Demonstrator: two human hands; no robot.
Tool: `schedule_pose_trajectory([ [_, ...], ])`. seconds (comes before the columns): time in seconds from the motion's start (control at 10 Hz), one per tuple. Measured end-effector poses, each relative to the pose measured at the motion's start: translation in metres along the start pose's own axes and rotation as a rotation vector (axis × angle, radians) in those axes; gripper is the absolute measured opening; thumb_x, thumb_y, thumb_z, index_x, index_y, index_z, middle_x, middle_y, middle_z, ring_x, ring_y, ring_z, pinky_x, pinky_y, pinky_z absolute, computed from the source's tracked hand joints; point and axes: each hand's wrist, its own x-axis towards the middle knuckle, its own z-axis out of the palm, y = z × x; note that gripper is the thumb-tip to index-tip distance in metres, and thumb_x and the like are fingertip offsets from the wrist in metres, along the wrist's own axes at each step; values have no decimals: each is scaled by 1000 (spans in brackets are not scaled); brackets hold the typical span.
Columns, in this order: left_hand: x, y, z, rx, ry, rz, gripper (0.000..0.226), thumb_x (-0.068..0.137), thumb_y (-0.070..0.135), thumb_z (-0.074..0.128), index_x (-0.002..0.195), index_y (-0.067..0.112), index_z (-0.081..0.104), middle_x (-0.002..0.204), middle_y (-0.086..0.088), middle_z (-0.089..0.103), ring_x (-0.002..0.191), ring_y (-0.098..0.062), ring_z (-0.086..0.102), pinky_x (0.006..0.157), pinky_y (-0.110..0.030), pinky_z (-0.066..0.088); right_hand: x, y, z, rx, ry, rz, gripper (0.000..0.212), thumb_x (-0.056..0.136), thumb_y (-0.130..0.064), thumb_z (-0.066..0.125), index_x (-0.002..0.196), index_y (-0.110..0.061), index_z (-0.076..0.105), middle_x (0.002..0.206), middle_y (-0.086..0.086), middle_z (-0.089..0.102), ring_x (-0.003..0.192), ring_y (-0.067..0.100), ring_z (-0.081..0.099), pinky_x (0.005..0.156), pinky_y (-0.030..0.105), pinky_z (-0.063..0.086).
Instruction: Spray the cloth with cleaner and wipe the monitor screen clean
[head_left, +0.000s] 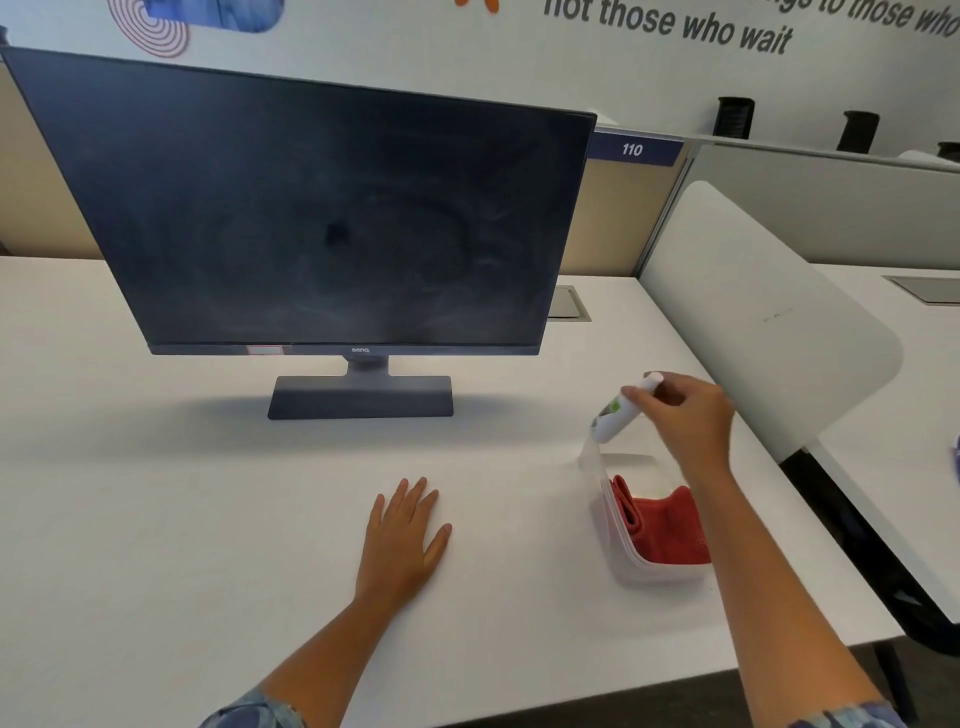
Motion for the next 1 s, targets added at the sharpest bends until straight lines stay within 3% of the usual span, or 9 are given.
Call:
schedule_pose_trajectory([
  [0.3, 0, -1, 1, 7, 0, 3, 65, 88, 54, 18, 138, 20, 42, 152, 0, 32, 143, -21, 19, 116, -37, 4, 3, 43, 1, -121, 17, 96, 32, 73, -13, 79, 102, -2, 71, 92, 14, 72, 75, 19, 60, 68, 21, 41],
  [0.4, 1, -3, 2, 10, -6, -3, 57, 91, 49, 28, 139, 21, 41, 153, 0, 30, 144, -20, 17, 116, -36, 2, -3, 59, 11, -165, -8, 111, 32, 74, -12, 79, 103, -1, 70, 95, 16, 72, 78, 23, 61, 72, 25, 44],
  [0.8, 2, -5, 4, 17, -4, 10, 51, 95, 45, 36, 140, 21, 37, 154, 0, 26, 144, -19, 14, 116, -35, 0, -15, 82, 22, -179, -9, 141, 34, 76, -15, 77, 106, -1, 69, 97, 16, 72, 78, 18, 58, 74, 25, 46],
  [0.9, 1, -7, 5, 17, -4, 8, 53, 93, 46, 33, 140, 20, 39, 153, -1, 28, 144, -21, 16, 116, -36, 1, -17, 83, 20, -171, -11, 143, 35, 76, -15, 77, 108, -2, 68, 97, 16, 72, 79, 20, 60, 74, 25, 46],
  [1.0, 1, -6, 7, -5, 6, 13, 57, 91, 48, 30, 138, 19, 41, 152, -1, 30, 143, -22, 18, 116, -37, 3, -19, 81, 18, -143, 0, 199, 47, 76, -20, 78, 117, -2, 63, 105, 19, 70, 92, 30, 65, 79, 29, 49],
])
